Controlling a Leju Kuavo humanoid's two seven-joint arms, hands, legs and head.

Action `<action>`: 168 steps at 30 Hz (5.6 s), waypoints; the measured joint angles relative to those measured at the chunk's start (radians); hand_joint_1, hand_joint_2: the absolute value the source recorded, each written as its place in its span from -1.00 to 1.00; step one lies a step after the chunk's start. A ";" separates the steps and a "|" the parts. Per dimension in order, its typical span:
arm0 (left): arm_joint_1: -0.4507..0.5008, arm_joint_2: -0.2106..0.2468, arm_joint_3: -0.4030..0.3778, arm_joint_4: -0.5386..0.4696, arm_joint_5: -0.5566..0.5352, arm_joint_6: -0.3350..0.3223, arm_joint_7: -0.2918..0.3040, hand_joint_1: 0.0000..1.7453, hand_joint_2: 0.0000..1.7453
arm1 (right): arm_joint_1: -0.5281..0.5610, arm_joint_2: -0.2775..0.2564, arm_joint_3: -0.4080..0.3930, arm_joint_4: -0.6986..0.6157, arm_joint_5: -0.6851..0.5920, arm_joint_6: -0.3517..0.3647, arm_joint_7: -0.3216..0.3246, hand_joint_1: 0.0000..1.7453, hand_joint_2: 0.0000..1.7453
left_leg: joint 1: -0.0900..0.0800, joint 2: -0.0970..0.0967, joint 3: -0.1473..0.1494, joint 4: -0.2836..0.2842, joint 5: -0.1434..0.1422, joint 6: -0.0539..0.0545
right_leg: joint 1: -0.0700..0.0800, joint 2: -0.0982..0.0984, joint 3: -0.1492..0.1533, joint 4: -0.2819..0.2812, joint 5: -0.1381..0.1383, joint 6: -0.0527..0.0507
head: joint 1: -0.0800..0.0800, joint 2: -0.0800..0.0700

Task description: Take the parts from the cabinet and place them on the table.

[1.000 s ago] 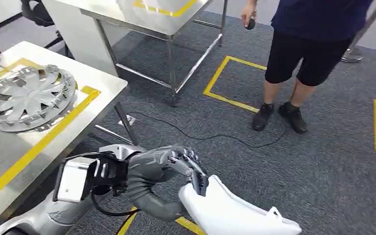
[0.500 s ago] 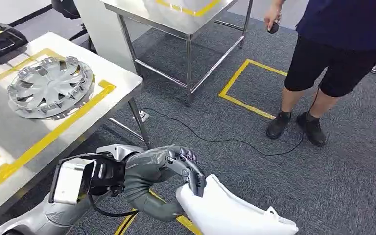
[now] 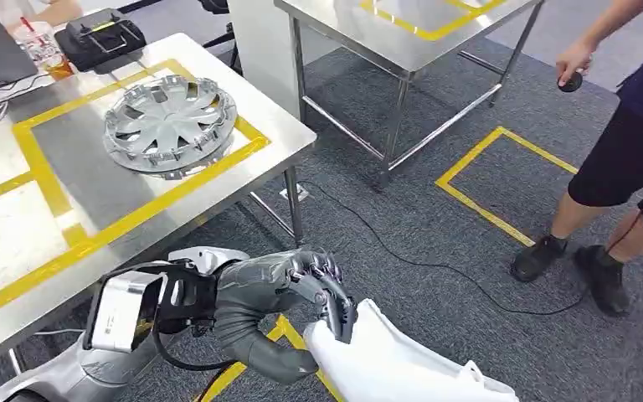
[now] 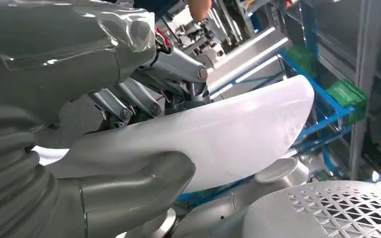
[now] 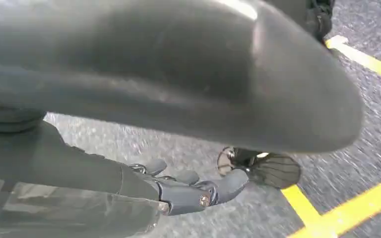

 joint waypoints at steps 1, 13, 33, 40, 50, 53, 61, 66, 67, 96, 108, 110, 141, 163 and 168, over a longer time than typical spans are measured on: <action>0.000 -0.003 -0.001 0.000 -0.002 0.000 0.002 0.98 1.00 | 0.000 -0.002 0.000 0.001 -0.001 0.000 0.000 -1.00 -1.00 | 0.003 -0.006 -0.007 0.012 -0.005 -0.002 | -0.003 -0.001 0.002 -0.003 -0.003 -0.018 | -0.004 0.000; 0.006 0.006 0.003 -0.004 -0.002 0.001 0.003 0.98 1.00 | 0.003 0.000 0.000 0.002 0.000 -0.002 -0.001 -1.00 -1.00 | 0.011 0.126 -0.127 0.178 -0.016 -0.010 | 0.025 -0.135 0.044 -0.004 -0.041 -0.070 | -0.017 0.000; 0.009 -0.001 0.011 -0.005 -0.020 0.013 0.011 0.98 1.00 | -0.002 0.000 -0.003 0.005 0.000 -0.001 0.000 -1.00 -1.00 | 0.012 -0.003 -0.012 0.001 0.004 -0.011 | 0.004 -0.044 0.000 -0.011 0.005 -0.027 | 0.001 0.000; 0.010 0.002 0.014 0.005 -0.021 0.017 0.011 0.98 1.00 | 0.006 0.001 -0.005 0.004 0.000 0.007 0.004 -1.00 -1.00 | 0.022 0.114 -0.179 0.314 -0.126 -0.037 | 0.008 -0.106 0.019 -0.014 -0.011 -0.065 | -0.013 0.000; 0.003 0.001 0.021 0.008 -0.023 0.017 0.011 0.98 1.00 | 0.002 0.008 -0.005 0.002 0.000 0.014 0.008 -1.00 -1.00 | -0.018 0.177 -0.040 -0.004 0.020 0.023 | 0.030 -0.221 0.072 -0.032 -0.044 -0.041 | -0.015 0.000; 0.000 -0.007 0.023 0.010 -0.024 0.021 0.010 0.98 1.00 | 0.005 0.008 -0.005 0.002 0.000 0.016 0.009 -1.00 -1.00 | -0.001 0.136 -0.009 -0.030 0.039 0.035 | 0.022 -0.096 0.012 0.094 -0.101 -0.051 | -0.010 0.000; 0.010 -0.004 0.024 0.019 -0.024 0.023 0.007 0.98 1.00 | 0.013 -0.004 -0.006 -0.006 -0.002 0.015 0.013 -1.00 -1.00 | 0.008 0.015 -0.008 0.000 0.014 0.007 | 0.005 -0.036 -0.005 -0.001 -0.001 -0.001 | -0.005 0.000; 0.013 0.001 0.037 0.020 -0.023 0.026 0.001 0.98 1.00 | 0.000 0.001 -0.024 -0.021 -0.021 0.008 0.037 -1.00 -1.00 | 0.012 0.017 -0.023 0.016 -0.006 -0.014 | 0.006 -0.047 0.009 -0.011 0.000 -0.048 | -0.002 0.000; 0.009 0.001 0.039 0.020 -0.022 0.026 0.000 0.98 1.00 | 0.001 0.000 -0.026 -0.029 -0.021 0.009 0.039 -1.00 -1.00 | 0.008 0.064 -0.032 0.046 -0.022 -0.021 | 0.007 -0.048 0.013 -0.011 -0.002 -0.056 | -0.006 0.000; 0.024 0.004 0.048 0.005 -0.033 0.036 -0.006 0.98 1.00 | 0.020 0.033 -0.063 -0.121 -0.020 0.051 0.054 -1.00 -1.00 | 0.021 0.104 0.003 0.005 -0.014 -0.020 | -0.001 -0.077 0.008 -0.011 0.000 -0.034 | 0.004 0.000; 0.022 0.014 0.060 -0.006 -0.033 0.037 -0.008 0.98 1.00 | 0.021 0.039 -0.072 -0.135 -0.017 0.051 0.053 -1.00 -1.00 | 0.009 0.119 -0.047 0.011 0.025 0.000 | 0.012 -0.076 0.042 -0.017 -0.029 -0.044 | 0.002 0.000; 0.024 0.015 0.063 -0.006 -0.034 0.038 -0.008 0.98 1.00 | 0.022 0.040 -0.072 -0.140 -0.015 0.051 0.053 -1.00 -1.00 | 0.004 0.116 -0.049 0.014 0.020 0.004 | 0.009 -0.079 0.044 -0.023 -0.032 -0.031 | 0.002 0.000; 0.025 0.014 0.065 -0.031 -0.039 0.049 -0.001 0.98 1.00 | 0.023 0.056 -0.079 -0.172 0.000 0.065 0.041 -1.00 -1.00 | 0.010 0.118 -0.060 0.015 0.035 -0.014 | 0.012 -0.077 0.065 -0.027 -0.051 -0.034 | 0.000 0.000; -0.056 0.078 0.066 -0.051 -0.601 0.263 -0.034 0.98 1.00 | 0.001 0.041 -0.072 -0.146 0.059 -0.010 -0.008 -1.00 -1.00 | 0.014 0.110 -0.124 0.251 -0.134 -0.035 | 0.012 -0.077 0.002 -0.021 0.008 -0.062 | -0.008 0.000; -0.127 0.112 0.085 0.061 -0.853 0.339 -0.021 0.98 1.00 | -0.007 0.028 -0.058 -0.119 0.074 -0.023 -0.021 -1.00 -1.00 | 0.014 0.115 -0.071 0.095 -0.006 -0.022 | 0.015 -0.074 0.007 -0.022 0.007 -0.062 | -0.008 0.000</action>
